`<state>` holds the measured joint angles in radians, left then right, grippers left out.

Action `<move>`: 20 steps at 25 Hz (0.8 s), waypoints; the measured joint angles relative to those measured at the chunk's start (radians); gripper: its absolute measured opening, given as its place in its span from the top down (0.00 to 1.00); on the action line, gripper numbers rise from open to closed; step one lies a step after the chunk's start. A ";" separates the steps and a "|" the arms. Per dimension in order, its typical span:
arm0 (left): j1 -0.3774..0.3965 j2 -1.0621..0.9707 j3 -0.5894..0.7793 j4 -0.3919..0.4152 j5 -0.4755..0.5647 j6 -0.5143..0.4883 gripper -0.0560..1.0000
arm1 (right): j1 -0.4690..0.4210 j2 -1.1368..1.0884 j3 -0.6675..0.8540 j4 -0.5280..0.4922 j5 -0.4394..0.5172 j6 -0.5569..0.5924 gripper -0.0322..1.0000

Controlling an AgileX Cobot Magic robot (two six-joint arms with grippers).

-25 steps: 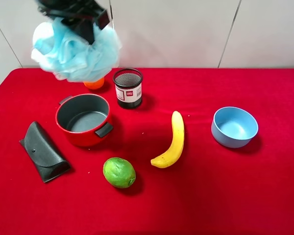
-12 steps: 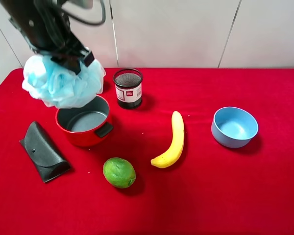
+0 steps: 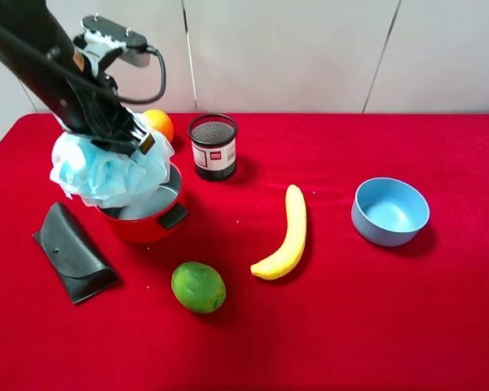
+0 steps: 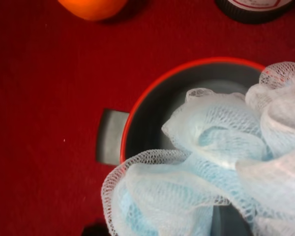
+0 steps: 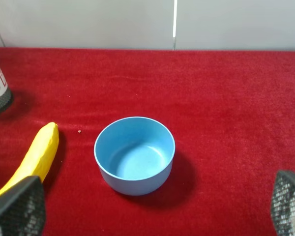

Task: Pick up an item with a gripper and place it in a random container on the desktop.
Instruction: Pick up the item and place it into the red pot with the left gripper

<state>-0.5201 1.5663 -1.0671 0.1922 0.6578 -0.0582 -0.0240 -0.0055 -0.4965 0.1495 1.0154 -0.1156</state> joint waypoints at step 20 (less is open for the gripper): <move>0.000 0.167 0.065 0.043 -0.206 0.000 0.70 | 0.000 0.000 0.000 0.000 0.000 0.000 0.30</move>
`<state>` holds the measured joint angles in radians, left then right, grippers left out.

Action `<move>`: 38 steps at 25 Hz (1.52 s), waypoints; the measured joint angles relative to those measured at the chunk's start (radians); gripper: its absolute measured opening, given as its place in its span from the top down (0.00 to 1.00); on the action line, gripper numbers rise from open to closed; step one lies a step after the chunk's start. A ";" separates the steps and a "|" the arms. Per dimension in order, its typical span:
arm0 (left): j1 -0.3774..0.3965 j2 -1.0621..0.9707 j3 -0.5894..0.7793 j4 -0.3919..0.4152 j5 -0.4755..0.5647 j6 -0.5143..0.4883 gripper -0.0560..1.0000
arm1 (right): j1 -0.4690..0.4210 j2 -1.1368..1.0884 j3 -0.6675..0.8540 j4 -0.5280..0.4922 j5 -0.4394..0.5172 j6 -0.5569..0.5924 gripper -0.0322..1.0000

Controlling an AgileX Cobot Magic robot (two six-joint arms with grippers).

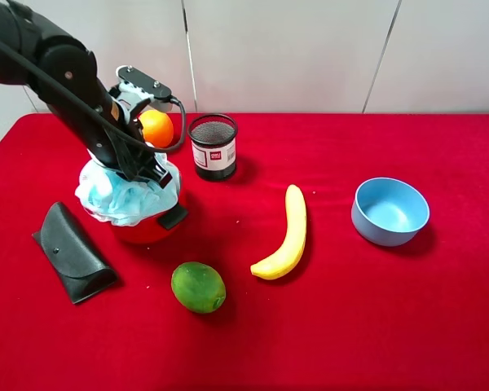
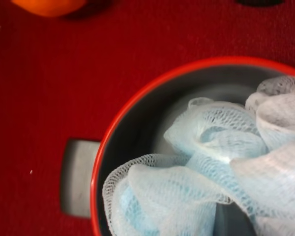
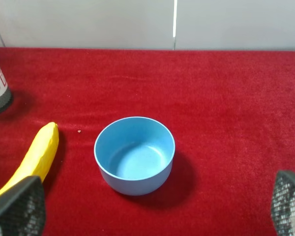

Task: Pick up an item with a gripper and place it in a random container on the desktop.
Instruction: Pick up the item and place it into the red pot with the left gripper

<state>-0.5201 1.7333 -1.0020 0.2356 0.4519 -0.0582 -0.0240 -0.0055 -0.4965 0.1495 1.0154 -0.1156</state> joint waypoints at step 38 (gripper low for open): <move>0.043 0.049 0.006 -0.002 -0.053 0.025 0.55 | 0.000 0.000 0.000 0.000 0.000 0.000 0.30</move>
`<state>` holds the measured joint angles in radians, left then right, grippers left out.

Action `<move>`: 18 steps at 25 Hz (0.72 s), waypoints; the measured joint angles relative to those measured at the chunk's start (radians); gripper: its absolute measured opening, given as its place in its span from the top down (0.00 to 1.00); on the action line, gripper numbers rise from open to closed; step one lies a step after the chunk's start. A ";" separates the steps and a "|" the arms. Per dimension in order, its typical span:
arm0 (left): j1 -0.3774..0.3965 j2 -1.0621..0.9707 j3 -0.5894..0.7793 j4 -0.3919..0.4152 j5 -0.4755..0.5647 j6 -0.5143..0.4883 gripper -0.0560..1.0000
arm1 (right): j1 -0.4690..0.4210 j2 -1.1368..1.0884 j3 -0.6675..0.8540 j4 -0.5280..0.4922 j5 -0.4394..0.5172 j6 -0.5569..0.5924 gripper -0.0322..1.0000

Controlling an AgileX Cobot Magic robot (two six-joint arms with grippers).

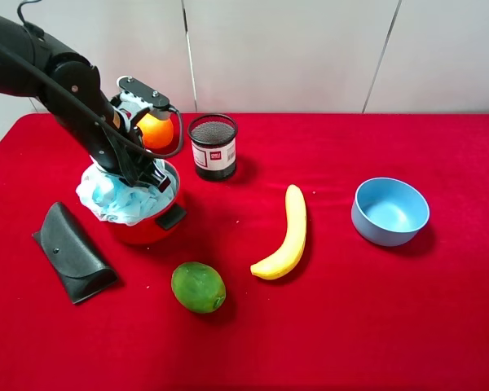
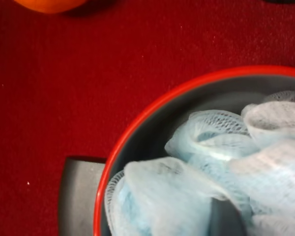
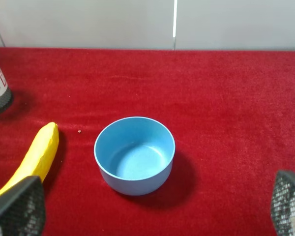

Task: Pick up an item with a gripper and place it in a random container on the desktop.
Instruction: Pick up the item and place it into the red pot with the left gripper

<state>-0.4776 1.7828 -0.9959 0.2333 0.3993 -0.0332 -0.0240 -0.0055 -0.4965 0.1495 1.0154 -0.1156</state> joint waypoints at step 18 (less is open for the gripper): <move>0.001 -0.100 0.001 -0.002 0.061 0.002 0.31 | 0.000 0.000 0.000 0.000 0.000 0.000 0.30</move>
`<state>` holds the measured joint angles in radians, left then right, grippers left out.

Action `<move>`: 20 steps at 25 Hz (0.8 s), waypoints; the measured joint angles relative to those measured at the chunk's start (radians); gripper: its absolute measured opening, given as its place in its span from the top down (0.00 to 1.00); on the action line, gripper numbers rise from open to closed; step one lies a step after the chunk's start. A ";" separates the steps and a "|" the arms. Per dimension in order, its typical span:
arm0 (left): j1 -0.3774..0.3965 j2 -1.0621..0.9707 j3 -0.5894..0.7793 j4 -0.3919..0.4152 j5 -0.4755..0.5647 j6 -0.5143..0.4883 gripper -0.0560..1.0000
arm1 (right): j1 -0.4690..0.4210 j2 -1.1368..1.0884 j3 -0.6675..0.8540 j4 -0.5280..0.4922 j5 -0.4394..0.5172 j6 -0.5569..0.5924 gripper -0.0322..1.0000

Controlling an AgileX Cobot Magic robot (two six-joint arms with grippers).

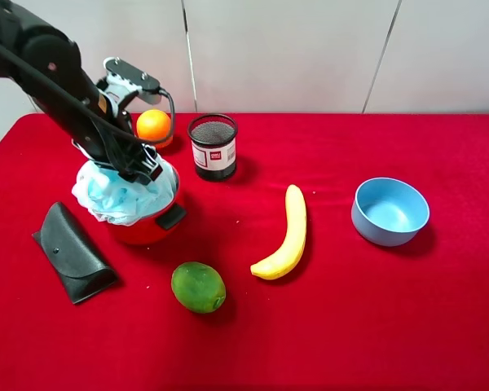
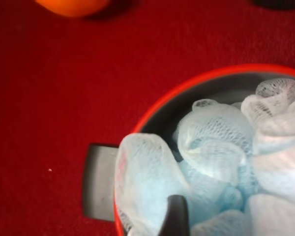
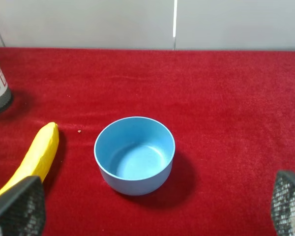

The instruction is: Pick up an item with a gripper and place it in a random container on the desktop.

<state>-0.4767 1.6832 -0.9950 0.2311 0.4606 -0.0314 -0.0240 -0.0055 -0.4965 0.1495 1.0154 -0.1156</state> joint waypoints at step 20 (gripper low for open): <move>0.000 -0.257 0.000 -0.086 0.198 -0.008 0.01 | 0.000 0.000 0.000 0.000 0.000 0.000 0.30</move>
<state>-0.4767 1.4262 -0.9950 0.1452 0.6586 -0.0399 -0.0240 -0.0055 -0.4965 0.1495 1.0154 -0.1156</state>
